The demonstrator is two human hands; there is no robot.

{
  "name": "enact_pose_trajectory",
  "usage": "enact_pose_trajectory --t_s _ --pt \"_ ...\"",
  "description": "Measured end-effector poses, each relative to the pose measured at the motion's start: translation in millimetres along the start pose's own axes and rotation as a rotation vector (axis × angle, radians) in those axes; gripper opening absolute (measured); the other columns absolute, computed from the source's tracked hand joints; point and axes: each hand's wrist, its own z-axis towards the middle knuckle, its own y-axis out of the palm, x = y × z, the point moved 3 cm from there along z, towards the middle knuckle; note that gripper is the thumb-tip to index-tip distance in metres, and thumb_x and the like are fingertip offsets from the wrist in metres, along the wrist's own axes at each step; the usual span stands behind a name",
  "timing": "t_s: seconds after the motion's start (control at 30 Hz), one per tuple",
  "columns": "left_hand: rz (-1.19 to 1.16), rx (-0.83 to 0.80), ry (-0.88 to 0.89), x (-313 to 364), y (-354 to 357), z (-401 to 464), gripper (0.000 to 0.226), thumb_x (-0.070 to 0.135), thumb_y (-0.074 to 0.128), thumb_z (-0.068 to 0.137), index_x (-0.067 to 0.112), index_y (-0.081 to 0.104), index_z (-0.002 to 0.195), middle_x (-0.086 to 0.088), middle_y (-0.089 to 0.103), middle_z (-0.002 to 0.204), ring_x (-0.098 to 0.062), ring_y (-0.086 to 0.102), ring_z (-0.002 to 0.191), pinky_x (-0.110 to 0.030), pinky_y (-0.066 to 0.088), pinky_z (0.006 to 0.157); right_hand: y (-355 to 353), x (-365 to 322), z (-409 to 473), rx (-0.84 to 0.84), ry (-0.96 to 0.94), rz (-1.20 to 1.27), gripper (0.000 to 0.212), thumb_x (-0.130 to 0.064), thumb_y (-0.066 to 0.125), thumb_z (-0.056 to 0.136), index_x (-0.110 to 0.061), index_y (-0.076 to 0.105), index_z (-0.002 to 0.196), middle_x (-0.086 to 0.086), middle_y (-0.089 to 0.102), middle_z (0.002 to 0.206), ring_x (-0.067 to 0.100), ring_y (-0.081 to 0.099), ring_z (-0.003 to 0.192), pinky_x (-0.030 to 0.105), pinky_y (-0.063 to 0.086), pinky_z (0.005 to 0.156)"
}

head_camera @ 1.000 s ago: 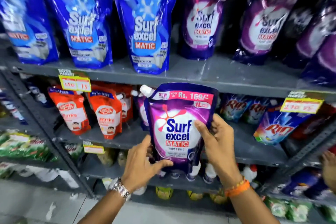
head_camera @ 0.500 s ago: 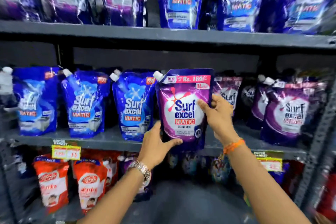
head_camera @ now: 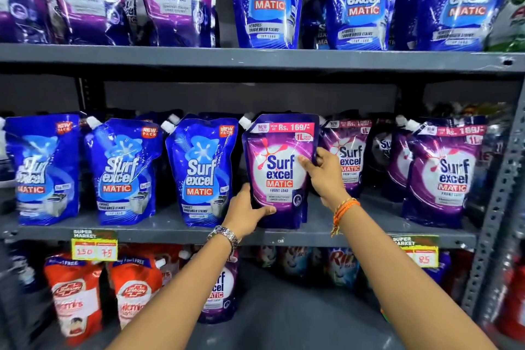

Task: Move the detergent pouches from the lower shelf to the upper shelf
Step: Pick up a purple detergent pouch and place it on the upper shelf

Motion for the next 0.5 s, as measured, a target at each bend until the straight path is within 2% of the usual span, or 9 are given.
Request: enact_pose_trajectory --t_s 0.1,0.2,0.27,0.33,0.4,0.43,0.5 --pt "-0.007 -0.029 0.008 -3.0 0.0 2.7 0.062 0.028 0.084 0.076 0.015 0.049 0.125 -0.003 0.069 0.125 -0.020 0.065 0.115 -0.037 0.053 0.099 -1.0 4.2 0.0 -0.009 0.008 0.025 0.014 -0.014 0.068 0.095 -0.013 0.064 0.108 0.003 0.076 0.104 0.004 0.075 0.083 0.016 0.059 0.062" --pt "-0.007 -0.053 0.004 -4.5 0.0 4.2 0.065 0.027 0.083 0.076 0.014 0.047 0.128 -0.003 0.067 0.130 -0.020 0.062 0.121 -0.032 0.050 0.100 -0.6 4.1 -2.0 -0.005 0.011 0.020 0.013 -0.014 0.066 0.096 -0.012 0.062 0.109 0.004 0.075 0.104 0.002 0.076 0.081 0.014 0.058 0.061" --pt "-0.014 -0.058 0.004 -2.9 -0.7 0.8 0.072 0.028 0.083 0.077 0.014 0.044 0.135 -0.005 0.064 0.135 -0.021 0.058 0.128 -0.029 0.045 0.100 -1.3 3.2 -4.3 -0.007 0.026 0.018 0.020 -0.015 0.064 0.098 -0.006 0.060 0.116 0.008 0.074 0.109 0.012 0.075 0.095 0.015 0.059 0.063" --pt "-0.028 -0.041 0.006 -1.2 -4.4 -9.2 0.089 0.030 0.083 0.076 0.014 0.033 0.148 -0.007 0.056 0.144 -0.024 0.053 0.134 -0.030 0.042 0.106 -3.6 1.4 -10.4 -0.009 0.044 0.027 0.035 -0.019 0.062 0.099 -0.003 0.054 0.129 0.011 0.072 0.115 0.019 0.072 0.104 0.015 0.058 0.068" --pt "-0.093 0.006 0.010 -3.6 -11.6 -26.7 0.098 0.031 0.084 0.075 0.017 0.026 0.153 -0.008 0.052 0.147 -0.024 0.051 0.135 -0.038 0.042 0.113 -10.2 -0.2 -22.7 0.041 0.060 0.018 0.043 -0.024 0.062 0.099 -0.007 0.050 0.137 0.009 0.070 0.119 0.011 0.068 0.102 0.019 0.054 0.079" --pt "-0.139 0.039 0.026 -6.6 -15.9 -38.0 0.096 0.030 0.084 0.075 0.020 0.027 0.153 -0.006 0.053 0.144 -0.021 0.053 0.132 -0.038 0.044 0.112 -15.4 -0.8 -30.8 0.085 0.051 0.001 0.042 -0.025 0.063 0.099 -0.011 0.050 0.137 0.007 0.069 0.119 0.006 0.065 0.100 0.023 0.052 0.084" --pt "-0.227 0.116 0.066 -20.5 -24.5 -62.8 0.084 0.026 0.085 0.074 0.029 0.038 0.145 0.002 0.061 0.133 -0.010 0.060 0.122 -0.028 0.049 0.106 -23.7 0.3 -53.5 0.179 0.019 -0.027 0.035 -0.025 0.064 0.098 -0.017 0.054 0.130 0.001 0.068 0.118 0.003 0.064 0.101 0.023 0.049 0.088"
